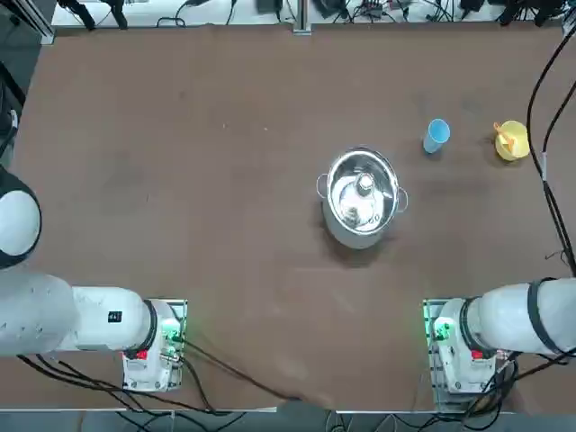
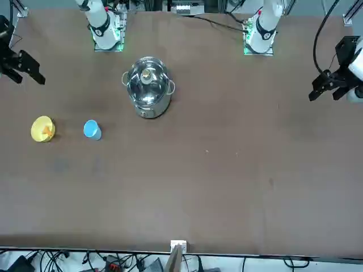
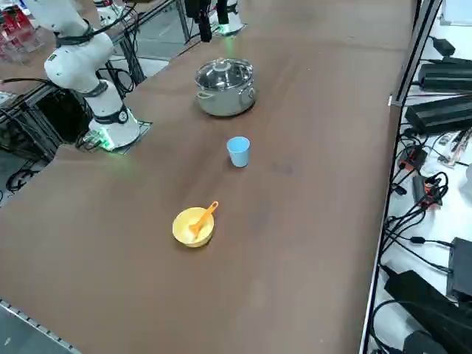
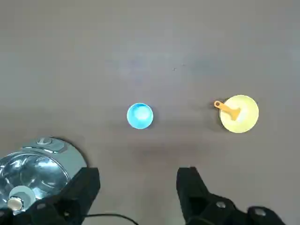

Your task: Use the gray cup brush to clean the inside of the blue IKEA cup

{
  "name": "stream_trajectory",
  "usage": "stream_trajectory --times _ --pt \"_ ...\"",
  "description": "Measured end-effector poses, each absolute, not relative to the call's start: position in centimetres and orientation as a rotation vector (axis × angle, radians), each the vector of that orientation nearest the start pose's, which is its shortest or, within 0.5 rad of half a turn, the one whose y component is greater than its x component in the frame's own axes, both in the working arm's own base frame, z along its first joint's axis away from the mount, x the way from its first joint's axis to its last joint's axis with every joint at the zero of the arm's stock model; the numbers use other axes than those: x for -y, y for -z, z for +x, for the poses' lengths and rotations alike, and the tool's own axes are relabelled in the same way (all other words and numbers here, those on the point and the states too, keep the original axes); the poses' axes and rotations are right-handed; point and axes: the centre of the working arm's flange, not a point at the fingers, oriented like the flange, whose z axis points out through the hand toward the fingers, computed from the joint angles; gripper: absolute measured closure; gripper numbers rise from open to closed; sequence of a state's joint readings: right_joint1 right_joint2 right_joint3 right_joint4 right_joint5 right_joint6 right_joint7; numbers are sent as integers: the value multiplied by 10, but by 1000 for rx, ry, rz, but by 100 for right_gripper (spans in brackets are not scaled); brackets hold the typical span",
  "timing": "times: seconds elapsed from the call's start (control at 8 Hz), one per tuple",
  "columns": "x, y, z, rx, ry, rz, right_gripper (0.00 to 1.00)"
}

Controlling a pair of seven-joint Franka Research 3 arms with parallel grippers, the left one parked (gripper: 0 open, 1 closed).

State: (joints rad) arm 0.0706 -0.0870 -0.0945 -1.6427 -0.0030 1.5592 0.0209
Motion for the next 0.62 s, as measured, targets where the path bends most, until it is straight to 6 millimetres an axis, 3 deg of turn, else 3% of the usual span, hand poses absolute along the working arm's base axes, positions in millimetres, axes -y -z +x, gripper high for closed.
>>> stream_trajectory --times 0.62 --pt "13 -634 531 -61 9 -3145 0"
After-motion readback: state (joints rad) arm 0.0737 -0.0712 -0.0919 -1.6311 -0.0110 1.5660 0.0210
